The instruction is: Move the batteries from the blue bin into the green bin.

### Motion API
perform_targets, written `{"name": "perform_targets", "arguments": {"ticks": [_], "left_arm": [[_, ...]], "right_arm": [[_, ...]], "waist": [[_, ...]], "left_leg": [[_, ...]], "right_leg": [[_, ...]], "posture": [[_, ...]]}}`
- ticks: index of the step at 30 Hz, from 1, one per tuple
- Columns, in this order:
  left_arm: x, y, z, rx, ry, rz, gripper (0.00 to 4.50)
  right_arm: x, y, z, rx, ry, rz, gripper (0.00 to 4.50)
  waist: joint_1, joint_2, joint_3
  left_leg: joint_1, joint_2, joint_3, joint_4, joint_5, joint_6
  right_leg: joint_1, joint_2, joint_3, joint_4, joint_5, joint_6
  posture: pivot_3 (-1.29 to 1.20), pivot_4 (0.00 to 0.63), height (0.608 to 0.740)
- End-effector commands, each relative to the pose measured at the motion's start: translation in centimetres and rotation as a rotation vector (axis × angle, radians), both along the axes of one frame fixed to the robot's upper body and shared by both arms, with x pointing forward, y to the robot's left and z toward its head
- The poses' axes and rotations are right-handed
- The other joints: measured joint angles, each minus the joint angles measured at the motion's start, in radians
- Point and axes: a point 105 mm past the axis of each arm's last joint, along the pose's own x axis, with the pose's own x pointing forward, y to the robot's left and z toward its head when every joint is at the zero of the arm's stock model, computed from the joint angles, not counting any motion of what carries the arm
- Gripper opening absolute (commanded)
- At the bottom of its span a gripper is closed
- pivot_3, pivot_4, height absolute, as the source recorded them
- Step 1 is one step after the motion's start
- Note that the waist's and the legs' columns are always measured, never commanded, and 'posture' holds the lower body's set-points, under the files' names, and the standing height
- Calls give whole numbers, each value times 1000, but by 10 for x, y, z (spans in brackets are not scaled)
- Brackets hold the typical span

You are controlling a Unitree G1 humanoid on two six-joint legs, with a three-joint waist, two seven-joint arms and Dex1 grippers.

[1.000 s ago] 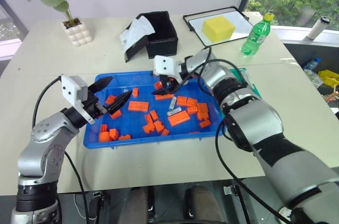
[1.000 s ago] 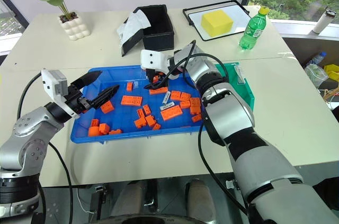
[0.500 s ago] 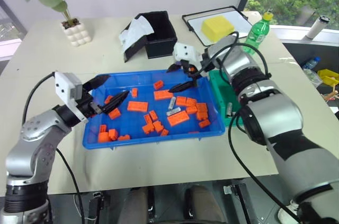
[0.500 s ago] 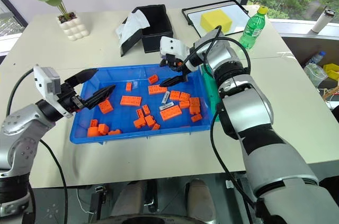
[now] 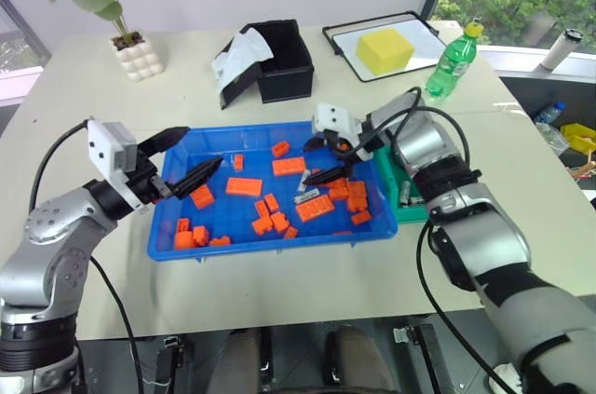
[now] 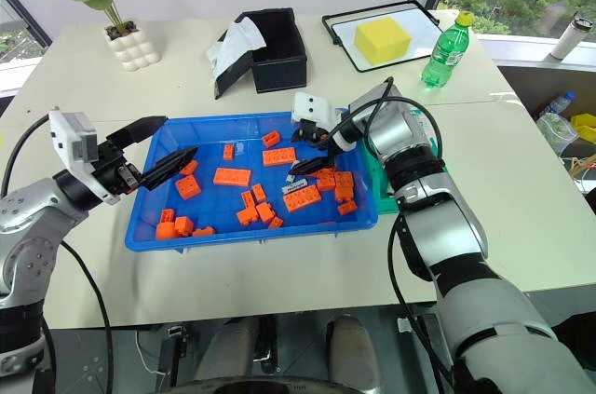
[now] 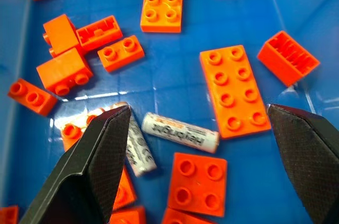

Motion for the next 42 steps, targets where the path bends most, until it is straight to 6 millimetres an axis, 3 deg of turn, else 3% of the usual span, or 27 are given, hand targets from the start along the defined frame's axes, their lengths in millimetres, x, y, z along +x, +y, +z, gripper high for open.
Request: {"name": "perform_targets", "arguments": {"ticks": [1, 12, 28, 42], "left_arm": [[-1, -1, 7, 4, -40, -2, 4500], [-1, 1, 4, 0, -45, 19, 4500], [3, -4, 2, -14, -45, 5, 4500], [7, -8, -1, -33, -55, 7, 4500]], "right_arm": [[-3, 12, 11, 37, -35, 6, 4185], [-5, 16, -8, 7, -14, -37, 4185], [-13, -8, -15, -30, 14, -97, 4185], [-20, 10, -15, 65, 176, -176, 4185]], "waist": [[0, 0, 0], [1, 0, 0], [1, 0, 0], [4, 0, 0]], "left_leg": [[0, 0, 0, 0, 0, 0], [0, 0, 0, 0, 0, 0], [0, 0, 0, 0, 0, 0], [0, 0, 0, 0, 0, 0]], "right_leg": [[0, 0, 0, 0, 0, 0], [0, 0, 0, 0, 0, 0], [0, 0, 0, 0, 0, 0], [0, 0, 0, 0, 0, 0]], "posture": [[0, 150, 732], [0, 150, 732], [0, 150, 732], [0, 150, 732]]}}
